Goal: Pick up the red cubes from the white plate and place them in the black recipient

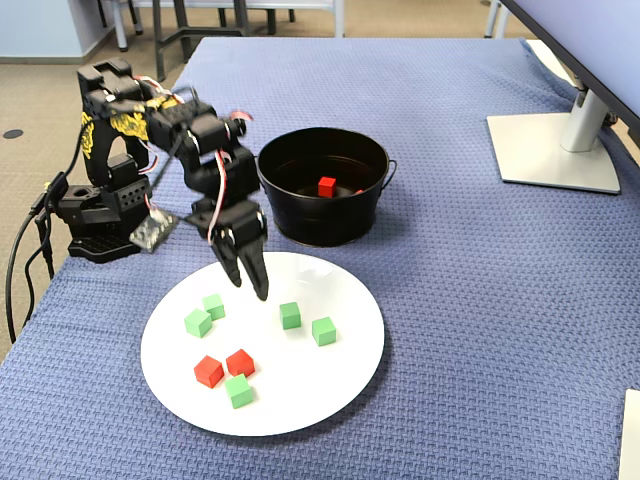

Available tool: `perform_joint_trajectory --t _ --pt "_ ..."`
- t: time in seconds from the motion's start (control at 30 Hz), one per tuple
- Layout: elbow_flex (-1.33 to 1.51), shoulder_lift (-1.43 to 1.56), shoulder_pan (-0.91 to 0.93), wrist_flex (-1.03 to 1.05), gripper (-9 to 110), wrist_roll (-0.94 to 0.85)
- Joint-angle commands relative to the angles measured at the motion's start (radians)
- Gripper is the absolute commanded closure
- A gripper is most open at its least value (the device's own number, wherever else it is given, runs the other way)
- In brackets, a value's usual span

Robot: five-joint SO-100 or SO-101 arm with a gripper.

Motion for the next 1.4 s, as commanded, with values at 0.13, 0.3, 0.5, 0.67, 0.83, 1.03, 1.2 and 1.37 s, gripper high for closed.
perform_joint_trajectory --t 0.13,0.3,0.5,0.67,0.83,1.03,1.2,1.37 --pt "-0.178 -0.114 0.069 0.000 85 0.058" --pt "-0.348 -0.232 0.121 0.064 86 0.110" --pt "-0.508 -0.354 0.161 0.107 84 0.084" --pt "-0.512 -0.396 0.149 0.089 83 0.063" --pt "-0.534 -0.417 0.140 0.092 83 0.020" --pt "-0.555 -0.445 0.132 0.084 83 0.014" --pt "-0.580 -0.471 0.141 0.066 84 0.014" --pt "-0.600 -0.500 0.149 0.064 84 0.000"
